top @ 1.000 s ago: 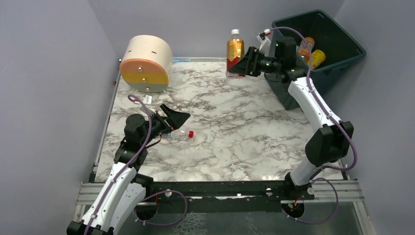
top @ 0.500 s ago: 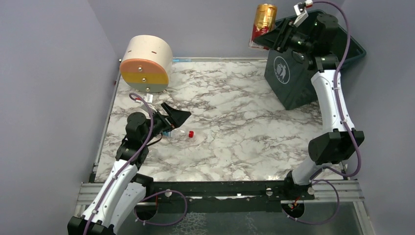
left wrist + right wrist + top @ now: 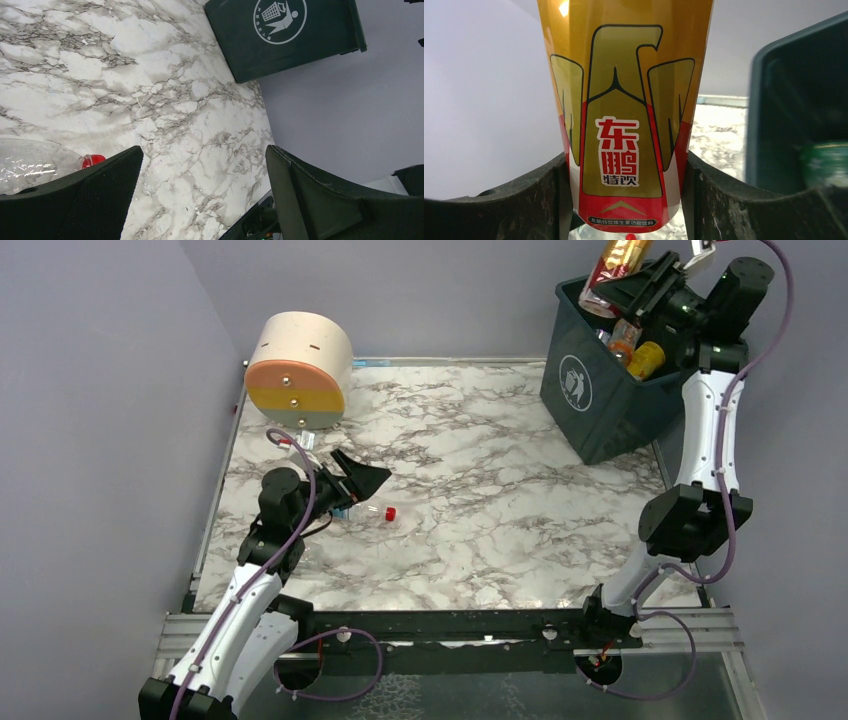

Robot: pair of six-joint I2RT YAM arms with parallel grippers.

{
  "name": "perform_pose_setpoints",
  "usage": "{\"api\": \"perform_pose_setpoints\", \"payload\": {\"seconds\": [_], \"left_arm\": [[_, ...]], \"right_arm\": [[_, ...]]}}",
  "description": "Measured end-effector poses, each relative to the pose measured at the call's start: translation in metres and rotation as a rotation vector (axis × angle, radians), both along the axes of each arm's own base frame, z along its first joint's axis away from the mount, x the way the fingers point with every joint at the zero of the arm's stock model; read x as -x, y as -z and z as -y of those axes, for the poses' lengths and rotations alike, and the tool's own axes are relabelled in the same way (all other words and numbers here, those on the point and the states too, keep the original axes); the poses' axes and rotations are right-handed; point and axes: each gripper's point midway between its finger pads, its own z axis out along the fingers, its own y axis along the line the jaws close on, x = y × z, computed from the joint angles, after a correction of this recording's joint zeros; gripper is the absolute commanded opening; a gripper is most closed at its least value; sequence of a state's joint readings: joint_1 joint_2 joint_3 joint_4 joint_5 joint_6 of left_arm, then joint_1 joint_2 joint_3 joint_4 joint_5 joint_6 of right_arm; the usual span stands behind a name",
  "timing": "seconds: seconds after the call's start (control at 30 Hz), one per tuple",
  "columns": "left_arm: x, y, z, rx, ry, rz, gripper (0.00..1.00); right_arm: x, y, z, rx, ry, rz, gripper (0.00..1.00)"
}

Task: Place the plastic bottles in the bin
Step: Place the plastic bottle in the trash bin.

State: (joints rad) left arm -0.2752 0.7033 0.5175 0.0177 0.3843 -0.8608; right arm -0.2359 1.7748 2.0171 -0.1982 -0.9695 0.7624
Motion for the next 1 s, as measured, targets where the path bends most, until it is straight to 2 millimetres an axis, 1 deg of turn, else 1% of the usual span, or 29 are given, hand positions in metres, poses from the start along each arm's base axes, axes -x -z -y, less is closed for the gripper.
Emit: {"api": "perform_pose_setpoints", "payload": {"seconds": [0.17, 0.27, 0.4, 0.53, 0.77, 1.0], "left_arm": [[-0.002, 0.008, 0.0, -0.022, 0.004, -0.017, 0.99], [-0.004, 0.014, 0.001, -0.028, 0.004, -0.041, 0.99], [-0.004, 0.013, 0.001, -0.025, 0.004, -0.037, 0.99], [-0.004, 0.011, 0.001, -0.016, 0.002, -0.029, 0.99], [-0.007, 0.016, 0.003, -0.015, 0.012, -0.038, 0.99], [-0.01, 0.017, 0.006, -0.01, 0.021, -0.035, 0.99]], "right_arm": [[-0.007, -0.004, 0.04, -0.013, 0.081, 0.004, 0.63], [-0.009, -0.004, 0.056, -0.013, 0.125, 0.002, 0.63], [-0.015, 0.003, 0.069, 0.007, 0.193, -0.014, 0.63], [-0.023, 0.015, 0.083, 0.041, 0.281, -0.042, 0.63], [-0.032, 0.035, 0.105, 0.101, 0.416, -0.099, 0.64], [-0.035, 0.042, 0.114, 0.128, 0.466, -0.11, 0.68]]}}
